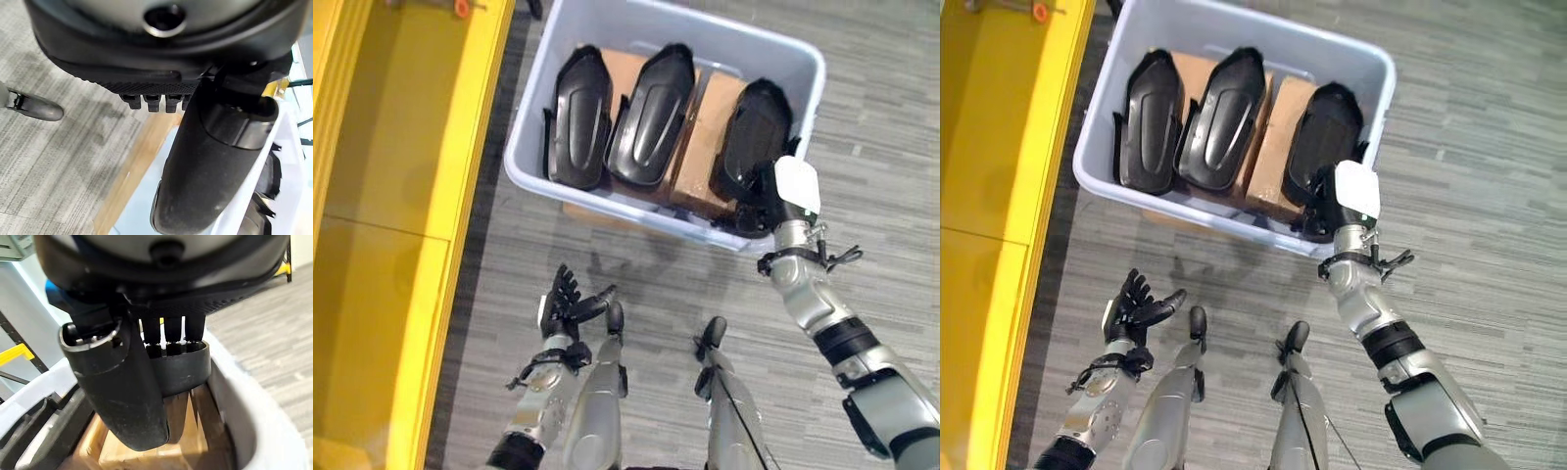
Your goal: Move parts from the plastic box to the shelf.
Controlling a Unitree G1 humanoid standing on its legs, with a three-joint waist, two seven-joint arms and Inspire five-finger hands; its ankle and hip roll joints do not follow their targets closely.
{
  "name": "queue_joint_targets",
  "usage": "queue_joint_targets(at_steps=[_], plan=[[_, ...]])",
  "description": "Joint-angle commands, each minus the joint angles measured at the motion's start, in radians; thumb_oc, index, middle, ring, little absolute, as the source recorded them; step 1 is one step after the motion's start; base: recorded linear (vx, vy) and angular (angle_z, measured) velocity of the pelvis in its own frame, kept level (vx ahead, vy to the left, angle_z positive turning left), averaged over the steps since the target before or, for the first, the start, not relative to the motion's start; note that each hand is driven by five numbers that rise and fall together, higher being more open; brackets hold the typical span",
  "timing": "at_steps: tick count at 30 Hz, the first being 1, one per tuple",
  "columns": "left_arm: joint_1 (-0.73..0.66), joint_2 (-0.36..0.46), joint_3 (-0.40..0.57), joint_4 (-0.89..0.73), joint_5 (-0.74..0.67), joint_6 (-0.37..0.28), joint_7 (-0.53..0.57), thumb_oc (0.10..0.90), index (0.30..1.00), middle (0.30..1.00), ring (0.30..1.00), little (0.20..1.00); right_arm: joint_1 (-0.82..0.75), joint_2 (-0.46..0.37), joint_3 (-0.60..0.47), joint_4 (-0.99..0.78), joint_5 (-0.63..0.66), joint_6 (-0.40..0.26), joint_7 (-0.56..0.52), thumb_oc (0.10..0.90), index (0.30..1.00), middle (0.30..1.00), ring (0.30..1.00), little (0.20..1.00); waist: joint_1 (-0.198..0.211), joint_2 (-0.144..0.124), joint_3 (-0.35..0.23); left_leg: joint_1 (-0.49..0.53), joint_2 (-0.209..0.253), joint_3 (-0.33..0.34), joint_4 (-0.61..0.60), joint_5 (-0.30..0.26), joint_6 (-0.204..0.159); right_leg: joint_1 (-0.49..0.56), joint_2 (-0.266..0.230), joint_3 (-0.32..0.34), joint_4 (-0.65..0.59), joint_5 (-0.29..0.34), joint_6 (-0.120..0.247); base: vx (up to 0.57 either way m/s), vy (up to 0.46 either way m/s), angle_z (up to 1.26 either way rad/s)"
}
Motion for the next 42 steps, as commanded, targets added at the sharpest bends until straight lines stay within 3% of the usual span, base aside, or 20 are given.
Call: queue_joint_targets(at_steps=[1, 12, 25, 34, 36, 37, 38, 40, 41, 42], plan=[[0.043, 0.038, 0.018, -0.046, 0.031, -0.028, -0.045, 0.9, 1.0, 1.0, 1.0, 1.0, -0.088, -0.06, -0.074, -0.136, -0.1, -0.069, -0.032, 0.4, 0.3, 0.3, 0.3, 0.3, 0.019, -0.053, -0.052, 0.098, 0.045, 0.024, 0.022, -0.17, -0.032, 0.051, -0.048, 0.006, 0.038, -0.066, 0.05, 0.05, -0.02, -0.1], [0.125, 0.037, 0.073, -0.035, 0.066, 0.012, -0.098, 0.9, 1.0, 1.0, 1.0, 1.0, -0.001, -0.068, -0.102, -0.361, -0.159, -0.152, 0.044, 0.4, 0.3, 0.3, 0.3, 0.3, 0.009, -0.069, -0.203, 0.219, 0.058, 0.047, -0.003, -0.185, -0.031, 0.164, -0.034, 0.009, -0.003, -0.082, 0.054, 0.05, -0.027, -0.05], [0.217, 0.0, 0.144, -0.023, 0.096, 0.034, -0.128, 0.9, 1.0, 1.0, 1.0, 1.0, 0.142, -0.043, -0.133, -0.55, -0.159, -0.235, 0.132, 0.4, 0.3, 0.3, 0.3, 0.3, -0.006, -0.049, -0.363, 0.339, 0.076, 0.078, -0.042, -0.19, -0.033, 0.257, -0.008, 0.018, -0.02, -0.12, 0.049, 0.05, -0.025, -0.05], [0.256, -0.029, 0.175, -0.033, 0.076, 0.027, -0.127, 0.9, 1.0, 1.0, 1.0, 1.0, 0.123, -0.04, -0.1, -0.597, -0.147, -0.268, 0.171, 0.4, 0.3, 0.3, 0.3, 0.3, 0.011, -0.031, -0.391, 0.346, 0.111, 0.063, 0.036, -0.204, -0.047, 0.294, 0.03, 0.016, 0.018, -0.189, 0.015, 0.0, -0.088, -0.01], [0.276, -0.042, 0.176, -0.055, 0.056, 0.024, -0.126, 0.9, 1.0, 1.0, 1.0, 1.0, 0.102, -0.032, -0.085, -0.617, -0.139, -0.278, 0.166, 0.4, 0.3, 0.3, 0.3, 0.3, 0.042, -0.025, -0.376, 0.313, 0.14, 0.03, 0.075, -0.18, -0.062, 0.314, 0.061, -0.003, 0.01, -0.213, -0.009, -0.09, -0.223, 0.04], [0.276, -0.042, 0.176, -0.056, 0.056, 0.025, -0.126, 0.9, 1.0, 1.0, 1.0, 1.0, 0.101, -0.032, -0.085, -0.615, -0.139, -0.279, 0.166, 0.4, 0.3, 0.3, 0.3, 0.3, 0.039, -0.024, -0.375, 0.311, 0.141, 0.026, 0.076, -0.18, -0.064, 0.315, 0.063, -0.007, 0.009, -0.213, -0.011, -0.14, -0.175, 0.2], [0.275, -0.045, 0.167, -0.058, 0.046, 0.022, -0.124, 0.9, 1.0, 1.0, 1.0, 1.0, 0.082, -0.028, -0.077, -0.625, -0.135, -0.279, 0.159, 0.4, 0.3, 0.3, 0.3, 0.3, 0.066, -0.017, -0.358, 0.286, 0.147, 0.002, 0.07, -0.143, -0.076, 0.321, 0.071, -0.033, 0.011, -0.222, -0.021, -0.15, -0.112, 0.38], [0.267, -0.045, 0.159, -0.057, 0.044, 0.022, -0.121, 0.9, 1.0, 1.0, 1.0, 1.0, 0.077, -0.03, -0.083, -0.627, -0.136, -0.279, 0.147, 0.4, 0.3, 0.3, 0.3, 0.3, 0.065, -0.013, -0.348, 0.257, 0.148, -0.014, 0.072, -0.121, -0.086, 0.321, 0.071, -0.063, 0.014, -0.227, -0.027, -0.16, -0.096, 0.64], [0.254, -0.04, 0.147, -0.057, 0.043, 0.022, -0.117, 0.9, 1.0, 1.0, 1.0, 1.0, 0.074, -0.036, -0.092, -0.634, -0.142, -0.277, 0.135, 0.4, 0.3, 0.3, 0.3, 0.3, 0.061, -0.012, -0.335, 0.222, 0.164, 0.019, 0.083, -0.092, -0.088, 0.32, 0.064, -0.1, 0.018, -0.231, -0.036, -0.23, -0.08, 0.89], [0.235, -0.036, 0.128, -0.056, 0.042, 0.021, -0.116, 0.9, 1.0, 1.0, 1.0, 1.0, 0.061, -0.051, -0.094, -0.634, -0.155, -0.266, 0.115, 0.4, 0.3, 0.3, 0.3, 0.3, 0.036, -0.014, -0.324, 0.198, 0.202, 0.151, 0.128, -0.079, -0.08, 0.313, 0.05, -0.161, 0.014, -0.23, -0.043, -0.23, -0.104, 1.15]])
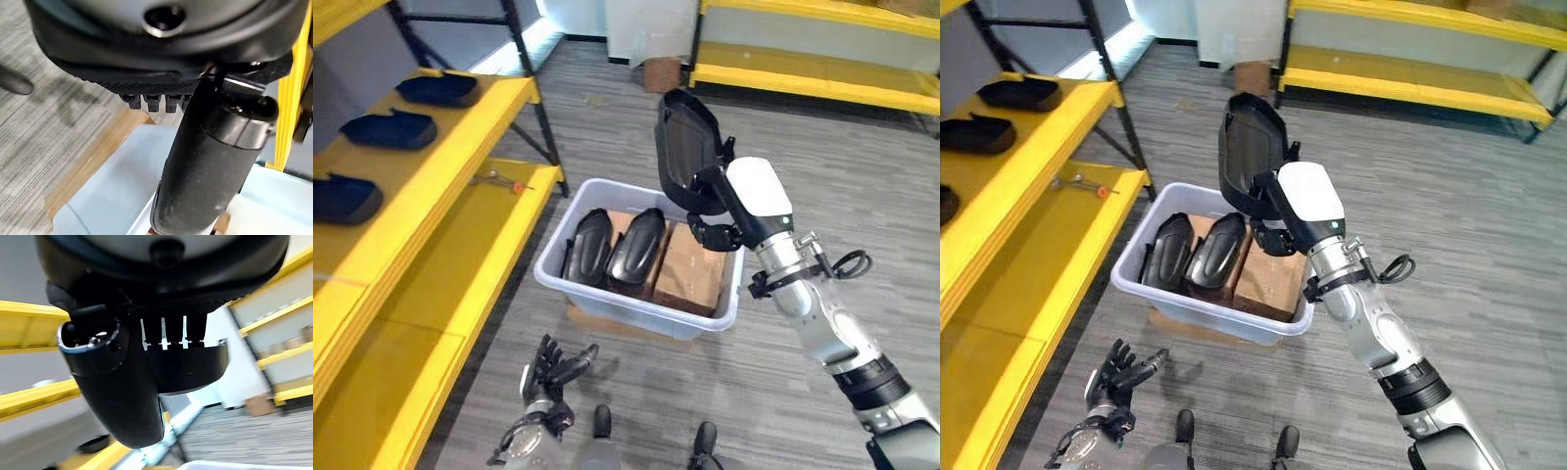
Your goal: Move parts from the plastic box to the shelf.
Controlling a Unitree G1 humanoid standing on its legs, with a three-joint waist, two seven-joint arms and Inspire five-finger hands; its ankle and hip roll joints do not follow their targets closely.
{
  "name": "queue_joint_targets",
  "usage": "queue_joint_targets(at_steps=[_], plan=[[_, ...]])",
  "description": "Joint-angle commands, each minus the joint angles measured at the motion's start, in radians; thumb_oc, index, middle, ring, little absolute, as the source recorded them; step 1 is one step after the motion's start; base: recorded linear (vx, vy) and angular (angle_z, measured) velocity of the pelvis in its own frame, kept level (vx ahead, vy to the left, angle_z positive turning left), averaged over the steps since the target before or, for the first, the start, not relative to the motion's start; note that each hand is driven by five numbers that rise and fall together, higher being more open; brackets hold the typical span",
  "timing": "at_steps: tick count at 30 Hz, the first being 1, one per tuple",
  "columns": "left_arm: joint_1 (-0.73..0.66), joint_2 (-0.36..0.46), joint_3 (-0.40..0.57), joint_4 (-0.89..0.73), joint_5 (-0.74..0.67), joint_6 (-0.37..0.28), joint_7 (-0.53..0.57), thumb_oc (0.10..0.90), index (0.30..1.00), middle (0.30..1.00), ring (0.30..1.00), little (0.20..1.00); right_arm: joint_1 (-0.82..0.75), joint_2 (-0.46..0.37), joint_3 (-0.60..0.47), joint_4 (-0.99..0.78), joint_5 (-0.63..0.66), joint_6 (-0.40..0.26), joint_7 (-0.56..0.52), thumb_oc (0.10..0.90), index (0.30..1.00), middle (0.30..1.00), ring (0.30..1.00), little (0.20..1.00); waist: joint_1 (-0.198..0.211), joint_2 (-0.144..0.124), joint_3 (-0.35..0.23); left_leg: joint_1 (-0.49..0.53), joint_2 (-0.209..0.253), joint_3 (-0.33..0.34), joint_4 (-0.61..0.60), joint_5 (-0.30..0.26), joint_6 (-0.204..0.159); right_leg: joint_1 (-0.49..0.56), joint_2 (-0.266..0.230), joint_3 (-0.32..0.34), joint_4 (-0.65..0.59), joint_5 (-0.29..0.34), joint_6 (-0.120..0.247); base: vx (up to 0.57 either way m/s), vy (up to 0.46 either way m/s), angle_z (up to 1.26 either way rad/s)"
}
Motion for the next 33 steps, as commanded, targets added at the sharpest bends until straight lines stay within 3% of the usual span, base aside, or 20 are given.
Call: queue_joint_targets(at_steps=[1, 2, 7, 9, 12, 16, 18, 21, 27, 28, 33], plan=[[-0.065, 0.091, -0.022, -0.051, 0.006, -0.063, 0.0, 0.9, 1.0, 1.0, 1.0, 1.0, -0.16, -0.002, -0.039, -0.156, -0.047, -0.064, -0.132, 0.4, 0.3, 0.3, 0.3, 0.3, -0.048, -0.068, -0.065, -0.002, 0.16, 0.309, 0.159, -0.065, -0.051, -0.034, -0.076, -0.084, 0.152, -0.216, -0.018, -0.17, -0.058, 1.46], [-0.072, 0.091, -0.03, -0.046, 0.006, -0.061, -0.001, 0.9, 1.0, 1.0, 1.0, 1.0, -0.162, -0.006, -0.041, -0.162, -0.058, -0.058, -0.139, 0.4, 0.3, 0.3, 0.3, 0.3, -0.063, -0.068, -0.067, 0.006, 0.208, 0.385, 0.176, -0.054, -0.061, -0.03, -0.083, -0.115, 0.15, -0.217, -0.022, -0.04, -0.032, 2.17], [-0.066, 0.078, -0.024, -0.063, 0.004, -0.062, 0.001, 0.9, 1.0, 1.0, 1.0, 1.0, -0.136, -0.003, -0.062, -0.18, -0.066, -0.042, -0.144, 0.4, 0.3, 0.3, 0.3, 0.3, -0.059, -0.046, -0.089, 0.074, 0.281, 0.394, 0.167, -0.02, -0.102, 0.007, -0.125, -0.181, 0.181, -0.211, -0.011, 0.01, 0.12, 1.25], [-0.07, 0.08, -0.026, -0.067, 0.005, -0.06, 0.0, 0.9, 1.0, 1.0, 1.0, 1.0, -0.13, -0.008, -0.063, -0.18, -0.073, -0.04, -0.139, 0.4, 0.3, 0.3, 0.3, 0.3, -0.061, -0.041, -0.096, 0.089, 0.286, 0.404, 0.139, -0.015, -0.104, 0.005, -0.142, -0.201, 0.199, -0.208, -0.005, 0.02, 0.13, 0.87], [-0.081, 0.084, -0.032, -0.073, 0.028, -0.049, -0.015, 0.9, 1.0, 1.0, 1.0, 1.0, -0.103, -0.006, -0.084, -0.175, -0.085, -0.036, -0.125, 0.4, 0.3, 0.3, 0.3, 0.3, -0.055, -0.036, -0.124, 0.105, 0.229, 0.394, 0.088, -0.053, -0.085, 0.021, -0.207, -0.249, 0.231, -0.171, 0.022, 0.1, 0.28, 0.95], [-0.086, 0.109, -0.027, -0.071, 0.055, -0.051, -0.02, 0.9, 1.0, 1.0, 1.0, 1.0, -0.105, 0.01, -0.076, -0.163, -0.095, -0.039, -0.11, 0.4, 0.3, 0.3, 0.3, 0.3, -0.026, -0.07, -0.126, 0.093, 0.169, 0.366, 0.123, -0.13, -0.055, 0.053, -0.271, -0.277, 0.239, -0.134, 0.053, 0.07, 0.163, 0.6], [-0.086, 0.112, -0.02, -0.073, 0.056, -0.05, -0.018, 0.9, 1.0, 1.0, 1.0, 1.0, -0.114, 0.017, -0.068, -0.157, -0.1, -0.037, -0.104, 0.4, 0.3, 0.3, 0.3, 0.3, -0.022, -0.079, -0.126, 0.093, 0.153, 0.365, 0.126, -0.142, -0.047, 0.056, -0.284, -0.276, 0.238, -0.124, 0.06, 0.04, 0.136, 0.26], [-0.087, 0.123, 0.006, -0.082, 0.065, -0.055, -0.013, 0.9, 1.0, 1.0, 1.0, 1.0, -0.159, 0.043, -0.034, -0.144, -0.114, -0.036, -0.079, 0.4, 0.3, 0.3, 0.3, 0.3, 0.027, -0.121, -0.135, 0.072, 0.086, 0.346, 0.118, -0.173, -0.016, 0.079, -0.328, -0.31, 0.237, -0.064, 0.098, 0.09, 0.189, 0.18], [-0.078, 0.121, 0.014, -0.108, 0.063, -0.058, -0.005, 0.9, 1.0, 1.0, 1.0, 1.0, -0.221, 0.065, 0.011, -0.115, -0.135, -0.031, -0.06, 0.4, 0.3, 0.3, 0.3, 0.3, 0.062, -0.153, -0.13, 0.046, 0.026, 0.318, 0.126, -0.207, 0.017, 0.096, -0.365, -0.338, 0.229, -0.003, 0.132, 0.06, 0.11, 0.26], [-0.074, 0.122, 0.018, -0.111, 0.056, -0.063, -0.004, 0.9, 1.0, 1.0, 1.0, 1.0, -0.243, 0.067, 0.026, -0.108, -0.143, -0.031, -0.055, 0.4, 0.3, 0.3, 0.3, 0.3, 0.093, -0.165, -0.122, 0.023, 0.006, 0.304, 0.138, -0.218, 0.026, 0.104, -0.378, -0.353, 0.223, 0.023, 0.142, 0.05, 0.111, 0.29], [-0.067, 0.122, 0.034, -0.115, 0.053, -0.068, 0.012, 0.9, 1.0, 1.0, 1.0, 1.0, -0.288, 0.078, 0.064, -0.075, -0.167, -0.02, -0.049, 0.4, 0.3, 0.3, 0.3, 0.3, 0.126, -0.184, -0.111, -0.009, -0.064, 0.261, 0.145, -0.252, 0.065, 0.104, -0.411, -0.352, 0.222, 0.079, 0.152, 0.07, 0.163, 0.51]])
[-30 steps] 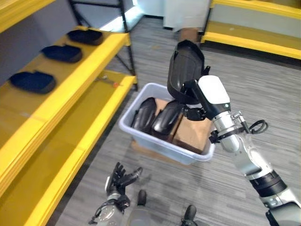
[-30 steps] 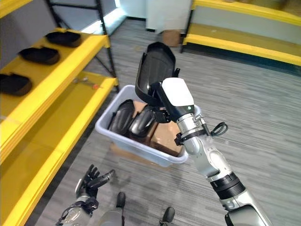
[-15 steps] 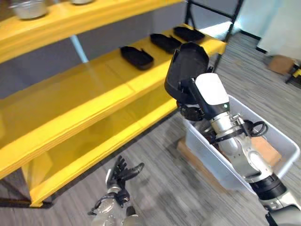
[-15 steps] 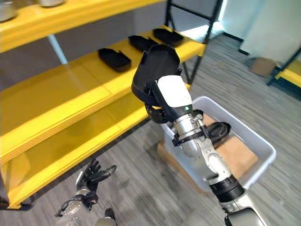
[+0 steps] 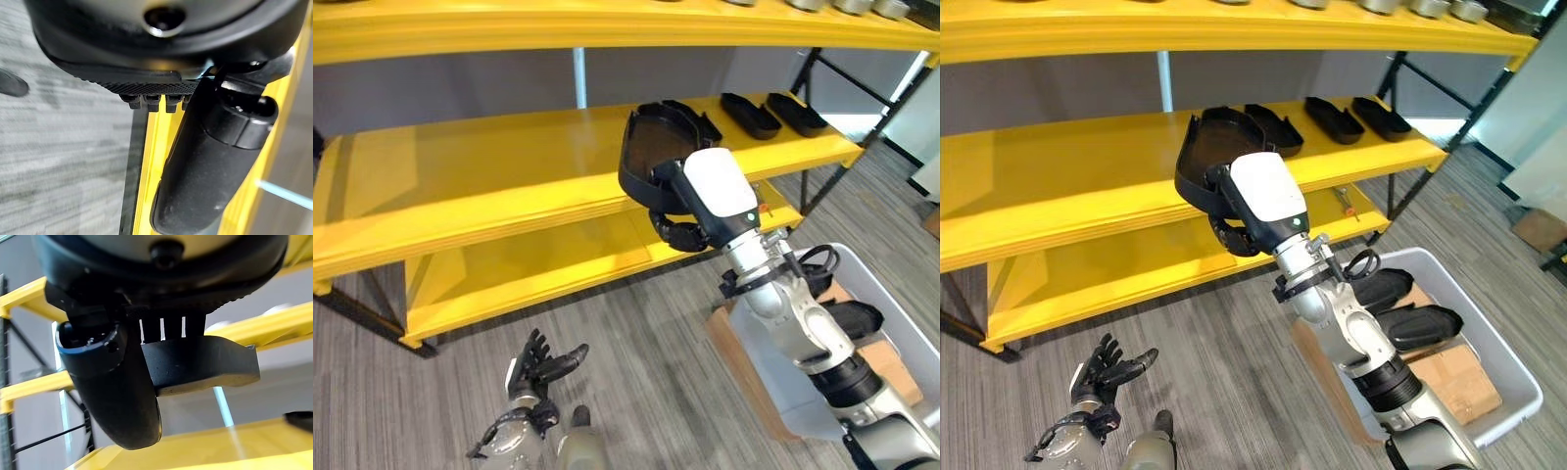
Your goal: Move parts from the plastic box to the shelf.
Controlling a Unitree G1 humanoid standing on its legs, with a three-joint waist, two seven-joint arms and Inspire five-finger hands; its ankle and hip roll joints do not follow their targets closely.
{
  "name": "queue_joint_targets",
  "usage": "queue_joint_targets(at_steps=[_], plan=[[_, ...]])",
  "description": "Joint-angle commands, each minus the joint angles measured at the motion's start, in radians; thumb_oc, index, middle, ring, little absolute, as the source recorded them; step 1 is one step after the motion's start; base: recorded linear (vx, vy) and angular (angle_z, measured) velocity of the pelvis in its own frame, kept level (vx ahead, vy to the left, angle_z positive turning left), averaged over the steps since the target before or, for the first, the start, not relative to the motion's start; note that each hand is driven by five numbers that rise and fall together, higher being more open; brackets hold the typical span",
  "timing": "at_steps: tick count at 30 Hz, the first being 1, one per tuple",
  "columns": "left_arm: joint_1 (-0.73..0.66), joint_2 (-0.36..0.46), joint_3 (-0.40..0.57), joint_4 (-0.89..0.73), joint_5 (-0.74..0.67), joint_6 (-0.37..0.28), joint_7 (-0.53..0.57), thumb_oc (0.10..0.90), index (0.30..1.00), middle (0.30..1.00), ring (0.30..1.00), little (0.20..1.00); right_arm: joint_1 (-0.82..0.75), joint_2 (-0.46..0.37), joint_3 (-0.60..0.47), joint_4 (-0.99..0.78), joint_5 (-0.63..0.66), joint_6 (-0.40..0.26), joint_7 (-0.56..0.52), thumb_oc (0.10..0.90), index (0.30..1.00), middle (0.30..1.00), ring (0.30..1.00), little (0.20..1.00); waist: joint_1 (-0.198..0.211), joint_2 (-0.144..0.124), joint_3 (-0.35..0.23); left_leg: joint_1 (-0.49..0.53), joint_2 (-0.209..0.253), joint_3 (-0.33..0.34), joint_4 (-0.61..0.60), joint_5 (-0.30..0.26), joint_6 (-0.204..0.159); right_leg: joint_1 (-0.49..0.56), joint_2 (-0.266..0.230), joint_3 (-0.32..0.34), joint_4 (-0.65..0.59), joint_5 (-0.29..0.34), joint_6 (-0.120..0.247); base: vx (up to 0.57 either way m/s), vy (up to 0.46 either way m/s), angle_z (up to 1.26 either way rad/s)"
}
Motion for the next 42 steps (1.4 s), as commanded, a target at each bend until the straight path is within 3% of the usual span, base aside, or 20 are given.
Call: queue_joint_targets(at_steps=[1, 3, 4, 5, 6, 7, 8, 9, 11, 16, 21, 26, 33, 42], plan=[[-0.061, -0.004, 0.005, -0.115, 0.045, -0.087, 0.015, 0.9, 1.0, 1.0, 1.0, 1.0, -0.23, -0.035, -0.025, -0.012, -0.066, -0.018, -0.066, 0.4, 0.3, 0.3, 0.3, 0.3, 0.005, 0.04, -0.031, 0.158, -0.04, -0.009, -0.172, -0.117, 0.045, 0.012, -0.019, 0.052, 0.102, 0.099, 0.068, 0.11, 0.185, 0.47], [-0.074, 0.006, 0.004, -0.107, 0.045, -0.09, 0.023, 0.9, 1.0, 1.0, 1.0, 1.0, -0.224, -0.041, -0.021, -0.013, -0.069, -0.019, -0.062, 0.4, 0.3, 0.3, 0.3, 0.3, -0.014, 0.045, -0.024, 0.165, -0.063, -0.031, -0.185, -0.125, 0.063, -0.038, -0.003, 0.177, 0.153, 0.087, 0.059, 0.08, 0.218, 0.67], [-0.101, 0.018, -0.015, -0.091, 0.044, -0.092, 0.028, 0.9, 1.0, 1.0, 1.0, 1.0, -0.202, -0.058, -0.03, -0.017, -0.066, -0.022, -0.055, 0.4, 0.3, 0.3, 0.3, 0.3, -0.055, 0.061, -0.004, 0.157, -0.079, -0.061, -0.203, -0.093, 0.08, -0.122, 0.083, 0.341, 0.203, 0.026, 0.003, 0.09, 0.296, 0.73], [-0.116, 0.019, -0.029, -0.086, 0.05, -0.091, 0.026, 0.9, 1.0, 1.0, 1.0, 1.0, -0.172, -0.075, -0.047, -0.029, -0.063, -0.026, -0.058, 0.4, 0.3, 0.3, 0.3, 0.3, -0.082, 0.089, 0.01, 0.168, -0.082, -0.103, -0.217, -0.086, 0.083, -0.197, 0.162, 0.417, 0.271, -0.068, -0.036, 0.07, 0.246, 0.92], [-0.126, 0.019, -0.039, -0.08, 0.059, -0.087, 0.02, 0.9, 1.0, 1.0, 1.0, 1.0, -0.167, -0.077, -0.054, -0.031, -0.06, -0.026, -0.061, 0.4, 0.3, 0.3, 0.3, 0.3, -0.096, 0.099, 0.023, 0.174, -0.083, -0.123, -0.224, -0.079, 0.081, -0.234, 0.18, 0.417, 0.281, -0.098, -0.052, 0.11, 0.084, 1.41], [-0.135, 0.019, -0.044, -0.078, 0.065, -0.085, 0.017, 0.9, 1.0, 1.0, 1.0, 1.0, -0.164, -0.076, -0.059, -0.033, -0.058, -0.025, -0.061, 0.4, 0.3, 0.3, 0.3, 0.3, -0.105, 0.1, 0.032, 0.177, -0.084, -0.135, -0.228, -0.079, 0.078, -0.248, 0.181, 0.413, 0.267, -0.102, -0.056, 0.06, -0.137, 1.48], [-0.151, 0.023, -0.049, -0.076, 0.066, -0.086, 0.015, 0.9, 1.0, 1.0, 1.0, 1.0, -0.171, -0.08, -0.067, -0.033, -0.055, -0.026, -0.069, 0.4, 0.3, 0.3, 0.3, 0.3, -0.132, 0.106, 0.057, 0.181, -0.08, -0.168, -0.232, -0.081, 0.063, -0.299, 0.19, 0.478, 0.198, -0.092, -0.044, 0.13, -0.258, 1.24], [-0.16, 0.021, -0.053, -0.07, 0.071, -0.086, 0.014, 0.9, 1.0, 1.0, 1.0, 1.0, -0.176, -0.081, -0.069, -0.036, -0.056, -0.027, -0.073, 0.4, 0.3, 0.3, 0.3, 0.3, -0.151, 0.106, 0.067, 0.188, -0.076, -0.189, -0.233, -0.089, 0.047, -0.325, 0.179, 0.548, 0.098, -0.051, -0.021, 0.16, -0.315, 0.64], [-0.167, 0.019, -0.059, -0.062, 0.076, -0.09, 0.01, 0.9, 1.0, 1.0, 1.0, 1.0, -0.187, -0.084, -0.07, -0.041, -0.071, -0.025, -0.073, 0.4, 0.3, 0.3, 0.3, 0.3, -0.172, 0.095, 0.078, 0.217, -0.064, -0.218, -0.226, -0.119, 0.02, -0.36, 0.155, 0.621, -0.028, 0.037, 0.015, 0.23, -0.257, 0.72], [-0.152, 0.007, -0.052, -0.055, 0.086, -0.091, -0.005, 0.9, 1.0, 1.0, 1.0, 1.0, -0.154, -0.089, -0.093, -0.06, -0.068, -0.035, -0.073, 0.4, 0.3, 0.3, 0.3, 0.3, -0.179, 0.07, 0.059, 0.24, -0.066, -0.225, -0.204, -0.146, 0.007, -0.303, 0.163, 0.608, -0.08, 0.066, 0.033, 0.15, -0.174, 0.55], [-0.107, -0.006, -0.04, -0.069, 0.075, -0.088, -0.017, 0.9, 1.0, 1.0, 1.0, 1.0, -0.164, -0.096, -0.086, -0.067, -0.019, -0.062, -0.063, 0.4, 0.3, 0.3, 0.3, 0.3, -0.187, 0.093, 0.024, 0.268, 0.011, -0.234, -0.209, -0.143, -0.029, -0.265, 0.232, 0.559, -0.045, -0.013, -0.002, 0.17, -0.217, 0.06], [-0.084, -0.009, -0.051, -0.081, 0.071, -0.085, -0.025, 0.9, 1.0, 1.0, 1.0, 1.0, -0.198, -0.106, -0.087, -0.068, 0.005, -0.07, -0.066, 0.4, 0.3, 0.3, 0.3, 0.3, -0.186, 0.105, 0.016, 0.285, 0.066, -0.236, -0.238, -0.117, -0.053, -0.27, 0.269, 0.531, 0.012, -0.071, -0.02, 0.09, -0.165, 0.0], [-0.059, -0.006, -0.049, -0.092, 0.054, -0.079, -0.031, 0.9, 1.0, 1.0, 1.0, 1.0, -0.282, -0.14, -0.074, -0.046, 0.007, -0.063, -0.074, 0.4, 0.3, 0.3, 0.3, 0.3, -0.174, 0.117, 0.01, 0.294, 0.113, -0.237, -0.272, -0.085, -0.07, -0.28, 0.3, 0.509, 0.051, -0.11, -0.037, 0.06, -0.109, 0.07], [-0.041, 0.019, -0.055, -0.115, 0.038, -0.084, -0.045, 0.9, 1.0, 1.0, 1.0, 1.0, -0.407, -0.196, -0.023, 0.071, 0.003, -0.036, -0.08, 0.4, 0.3, 0.3, 0.3, 0.3, -0.147, 0.131, 0.035, 0.248, 0.132, -0.247, -0.287, -0.051, -0.082, -0.319, 0.308, 0.485, 0.07, -0.117, -0.046, -0.01, -0.037, 0.04]])
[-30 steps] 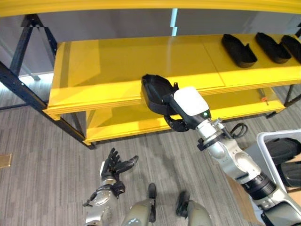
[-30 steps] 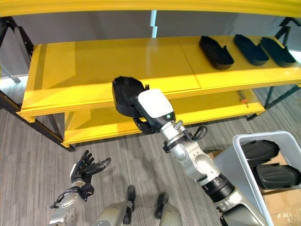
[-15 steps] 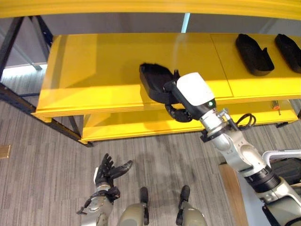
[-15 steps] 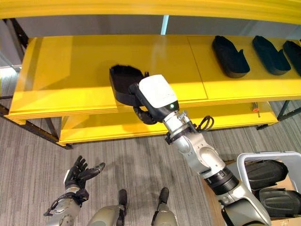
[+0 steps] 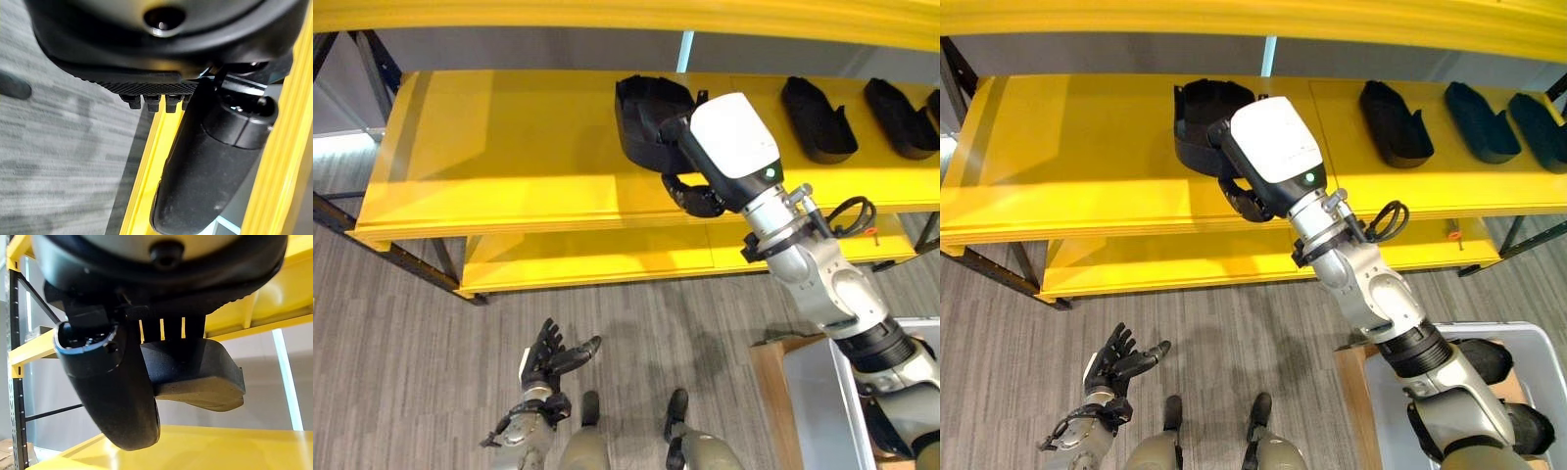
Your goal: Move parts from the plastic box to the shelf.
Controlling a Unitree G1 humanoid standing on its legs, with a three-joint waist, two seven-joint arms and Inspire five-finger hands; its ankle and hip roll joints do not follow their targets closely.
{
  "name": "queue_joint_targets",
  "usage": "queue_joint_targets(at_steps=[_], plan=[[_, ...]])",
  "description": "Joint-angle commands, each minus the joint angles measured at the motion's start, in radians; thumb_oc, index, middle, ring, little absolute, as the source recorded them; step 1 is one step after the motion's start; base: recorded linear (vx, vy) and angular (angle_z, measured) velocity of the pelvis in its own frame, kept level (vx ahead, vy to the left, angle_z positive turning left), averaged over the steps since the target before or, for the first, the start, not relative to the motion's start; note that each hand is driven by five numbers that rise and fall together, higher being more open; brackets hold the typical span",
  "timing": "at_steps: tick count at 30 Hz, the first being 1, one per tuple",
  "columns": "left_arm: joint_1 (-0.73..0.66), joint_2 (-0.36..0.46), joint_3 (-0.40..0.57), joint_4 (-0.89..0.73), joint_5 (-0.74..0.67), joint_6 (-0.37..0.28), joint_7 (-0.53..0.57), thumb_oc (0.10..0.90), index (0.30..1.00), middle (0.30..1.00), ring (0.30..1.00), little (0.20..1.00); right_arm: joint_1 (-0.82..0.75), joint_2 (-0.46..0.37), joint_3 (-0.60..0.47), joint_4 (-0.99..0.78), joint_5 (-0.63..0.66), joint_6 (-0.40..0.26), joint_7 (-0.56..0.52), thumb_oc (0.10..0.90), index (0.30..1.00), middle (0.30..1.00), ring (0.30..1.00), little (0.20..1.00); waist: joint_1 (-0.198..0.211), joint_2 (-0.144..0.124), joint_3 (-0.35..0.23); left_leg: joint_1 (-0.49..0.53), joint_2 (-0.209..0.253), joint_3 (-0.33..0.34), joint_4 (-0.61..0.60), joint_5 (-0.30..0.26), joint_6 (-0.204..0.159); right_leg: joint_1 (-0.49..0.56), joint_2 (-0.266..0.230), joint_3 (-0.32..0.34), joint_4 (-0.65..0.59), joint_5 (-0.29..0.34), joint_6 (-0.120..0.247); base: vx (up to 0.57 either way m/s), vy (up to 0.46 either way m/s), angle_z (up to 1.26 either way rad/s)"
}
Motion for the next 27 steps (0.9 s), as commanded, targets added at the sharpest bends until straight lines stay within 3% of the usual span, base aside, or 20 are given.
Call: queue_joint_targets(at_steps=[1, 10, 20, 27], plan=[[-0.016, 0.047, -0.022, -0.087, 0.007, -0.068, -0.036, 0.9, 1.0, 1.0, 1.0, 1.0, -0.193, -0.022, -0.004, 0.001, 0.02, 0.009, -0.1, 0.4, 0.3, 0.3, 0.3, 0.3, 0.033, 0.014, -0.093, 0.074, 0.14, -0.022, 0.004, -0.094, -0.044, -0.086, -0.093, -0.024, 0.176, -0.097, 0.081, -0.03, -0.023, 0.14], [-0.019, 0.085, -0.044, -0.091, -0.006, -0.085, -0.047, 0.9, 1.0, 1.0, 1.0, 1.0, -0.355, -0.101, 0.129, 0.252, -0.008, 0.057, -0.096, 0.4, 0.3, 0.3, 0.3, 0.3, 0.064, 0.021, -0.03, -0.005, 0.141, -0.038, 0.003, -0.06, -0.049, -0.161, -0.097, -0.035, 0.198, -0.092, 0.074, -0.03, -0.015, 0.08], [-0.046, 0.113, -0.053, -0.101, -0.031, -0.108, -0.04, 0.9, 1.0, 1.0, 1.0, 1.0, -0.584, -0.188, 0.35, 0.516, -0.021, 0.081, -0.079, 0.4, 0.3, 0.3, 0.3, 0.3, 0.101, 0.03, 0.028, -0.096, 0.151, -0.072, -0.022, 0.005, -0.066, -0.245, -0.099, -0.067, 0.226, -0.102, 0.067, -0.01, -0.031, 0.08], [-0.077, 0.119, -0.066, -0.099, -0.038, -0.113, -0.028, 0.9, 1.0, 1.0, 1.0, 1.0, -0.649, -0.189, 0.396, 0.606, -0.007, 0.103, -0.089, 0.4, 0.3, 0.3, 0.3, 0.3, 0.108, 0.037, 0.039, -0.123, 0.157, -0.094, -0.036, 0.037, -0.071, -0.271, -0.097, -0.081, 0.241, -0.108, 0.062, 0.01, -0.021, 0.13]])
